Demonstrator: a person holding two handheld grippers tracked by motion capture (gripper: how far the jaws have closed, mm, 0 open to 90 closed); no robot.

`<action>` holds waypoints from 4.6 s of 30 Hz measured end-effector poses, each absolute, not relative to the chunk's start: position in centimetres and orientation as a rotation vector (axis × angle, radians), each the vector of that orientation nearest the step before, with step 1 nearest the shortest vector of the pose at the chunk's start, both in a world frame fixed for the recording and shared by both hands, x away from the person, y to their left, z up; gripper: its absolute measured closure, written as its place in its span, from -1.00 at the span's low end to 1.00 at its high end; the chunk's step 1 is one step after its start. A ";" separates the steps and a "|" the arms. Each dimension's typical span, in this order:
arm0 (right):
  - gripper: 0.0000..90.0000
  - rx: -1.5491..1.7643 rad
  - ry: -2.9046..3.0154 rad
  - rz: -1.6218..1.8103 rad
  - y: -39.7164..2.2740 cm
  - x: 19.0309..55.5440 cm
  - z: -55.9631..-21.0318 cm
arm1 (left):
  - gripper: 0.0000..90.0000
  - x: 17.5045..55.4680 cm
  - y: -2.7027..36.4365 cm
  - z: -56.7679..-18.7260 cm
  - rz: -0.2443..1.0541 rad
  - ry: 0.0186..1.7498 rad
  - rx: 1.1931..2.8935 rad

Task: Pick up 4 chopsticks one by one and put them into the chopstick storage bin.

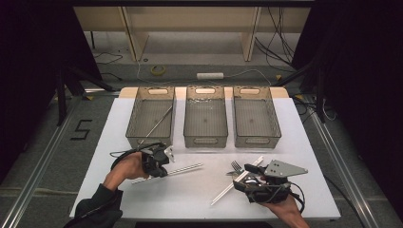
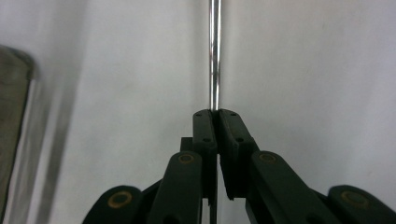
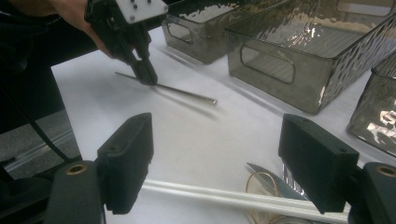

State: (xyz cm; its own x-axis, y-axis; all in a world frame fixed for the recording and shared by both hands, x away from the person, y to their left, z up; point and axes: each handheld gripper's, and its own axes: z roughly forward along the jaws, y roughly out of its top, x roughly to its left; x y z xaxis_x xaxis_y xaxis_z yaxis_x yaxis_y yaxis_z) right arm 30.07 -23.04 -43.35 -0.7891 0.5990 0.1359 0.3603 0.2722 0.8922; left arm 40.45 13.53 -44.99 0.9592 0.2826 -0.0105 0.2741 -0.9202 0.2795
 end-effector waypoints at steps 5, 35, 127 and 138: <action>-0.39 0.892 2.311 1.528 -23.1 30.1 -43.3 | 0.89 40.5 13.7 -43.9 0.043 0.506 2.733; -0.39 0.906 2.309 1.520 -23.1 30.2 -43.5 | 0.89 42.7 20.0 -38.1 0.193 0.861 2.358; -0.39 0.957 2.260 1.524 -24.3 30.5 -43.2 | -0.06 47.6 20.9 -39.8 0.266 1.212 2.025; -0.39 0.993 2.229 1.489 -25.1 30.6 -43.1 | -0.23 43.2 17.2 -39.4 0.271 1.088 2.076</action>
State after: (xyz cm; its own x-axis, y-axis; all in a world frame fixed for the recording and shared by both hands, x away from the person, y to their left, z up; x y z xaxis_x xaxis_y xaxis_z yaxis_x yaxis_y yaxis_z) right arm 30.65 -25.14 -43.13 -0.7238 0.6763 0.1369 0.3854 0.2316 0.8932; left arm 43.15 17.20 -39.36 0.6139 0.7745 -0.1523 0.6127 -0.3460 0.7106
